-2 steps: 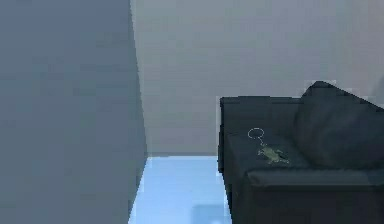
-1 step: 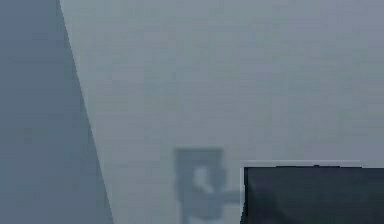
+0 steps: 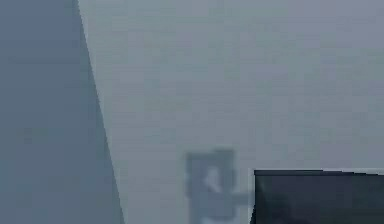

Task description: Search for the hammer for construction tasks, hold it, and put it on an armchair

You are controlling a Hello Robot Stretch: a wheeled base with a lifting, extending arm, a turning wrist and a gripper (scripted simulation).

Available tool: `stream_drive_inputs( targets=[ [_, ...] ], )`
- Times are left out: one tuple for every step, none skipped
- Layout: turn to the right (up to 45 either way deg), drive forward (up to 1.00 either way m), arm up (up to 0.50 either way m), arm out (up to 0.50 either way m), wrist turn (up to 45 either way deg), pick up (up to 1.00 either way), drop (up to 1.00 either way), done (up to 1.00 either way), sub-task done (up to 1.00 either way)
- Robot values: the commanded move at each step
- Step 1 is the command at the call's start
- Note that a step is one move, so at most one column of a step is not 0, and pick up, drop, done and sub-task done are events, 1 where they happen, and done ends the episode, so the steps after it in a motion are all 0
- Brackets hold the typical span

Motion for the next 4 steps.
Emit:
stream_drive_inputs(
  targets=[
    [0.0,0.40,0.00,0.00,0.0,0.00,0.00,0.00,0.00],
    [-45.0,0.00,0.00,0.00,0.0,0.00,0.00,0.00,0.00],
    [-39.0,0.00,0.00,0.00,0.0,0.00,0.00,0.00,0.00],
    [45.0,0.00,0.00,0.00,0.0,0.00,0.00,0.00,0.00]
  ],
)
